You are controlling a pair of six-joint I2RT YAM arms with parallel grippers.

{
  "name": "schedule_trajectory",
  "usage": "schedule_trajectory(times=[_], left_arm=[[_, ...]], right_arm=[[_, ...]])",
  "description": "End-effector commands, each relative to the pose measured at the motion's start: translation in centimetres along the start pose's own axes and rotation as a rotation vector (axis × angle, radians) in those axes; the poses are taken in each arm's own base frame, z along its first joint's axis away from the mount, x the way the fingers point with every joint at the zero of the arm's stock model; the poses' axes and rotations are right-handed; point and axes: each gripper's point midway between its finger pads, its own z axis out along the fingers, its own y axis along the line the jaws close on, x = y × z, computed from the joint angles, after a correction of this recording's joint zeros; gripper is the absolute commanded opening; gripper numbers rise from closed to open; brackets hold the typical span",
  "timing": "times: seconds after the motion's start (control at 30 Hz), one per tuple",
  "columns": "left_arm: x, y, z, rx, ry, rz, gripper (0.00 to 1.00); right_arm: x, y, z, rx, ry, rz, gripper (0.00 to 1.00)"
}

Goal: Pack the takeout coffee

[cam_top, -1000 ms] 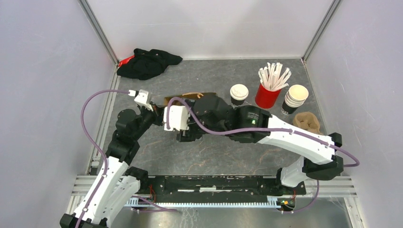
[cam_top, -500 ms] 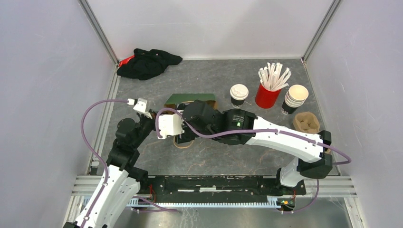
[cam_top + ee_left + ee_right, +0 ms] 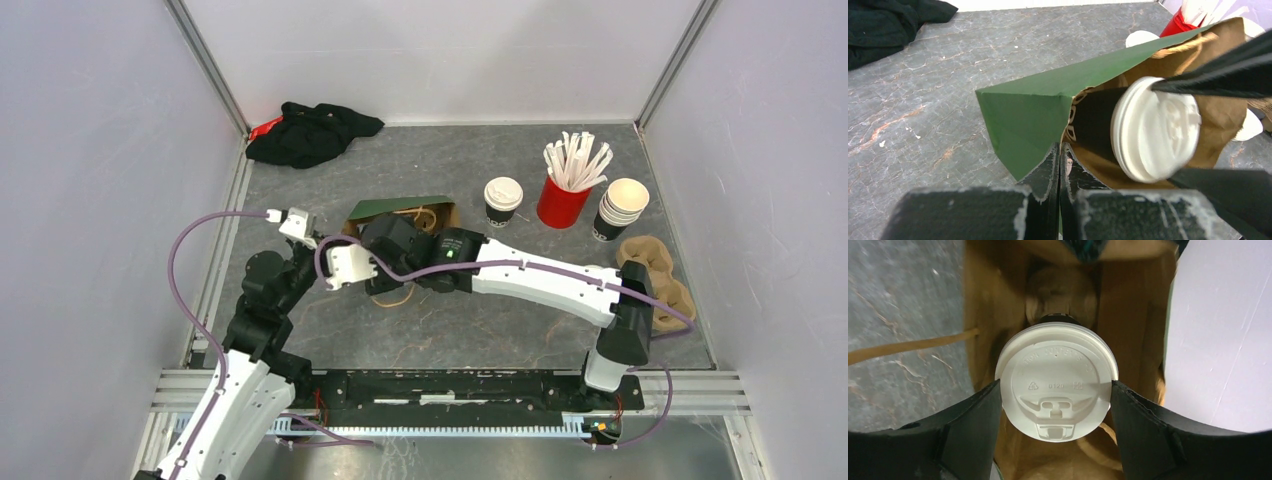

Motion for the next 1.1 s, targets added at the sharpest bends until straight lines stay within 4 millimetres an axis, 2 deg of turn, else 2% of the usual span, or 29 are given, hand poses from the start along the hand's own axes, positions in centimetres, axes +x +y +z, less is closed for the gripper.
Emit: schedule_trajectory(times=[0.0,0.2,0.47,0.8,0.93,1.07], left_arm=[[-0.8,-0.1,-0.3,-0.013,-0.027,-0.010,0.02],[-0.4,-1.1,-0.4,0.014,-0.001,-0.020,0.02],[-0.4,-2.0,-1.3,0.014,0.023,-0.169,0.02],[-0.6,-2.9,-1.7,0.041,0.047,-0.147,0.02],[-0.4,-2.8,-1.7,0.032,0.058,-0.153,0.02],[-0.6,-2.6,-1.7,0.020,0.061,-0.147,0.02]], right_arm=[[1.7,-1.7,0.1,0.028,0.002,0.023,0.50],[5.2,-2.0,0.6,0.031,0.080,0.004,0.50],[5.4,-3.3,2.1,0.029,0.106,-0.036,0.49],[6.9,-3.3,3.6,0.051,0.093,-0.099,0.47],[7.9,-2.2,4.5,0.015,0.109,-0.121,0.46],[8.5,-2.7,4.5,0.016,0.098,-0.108,0.46]])
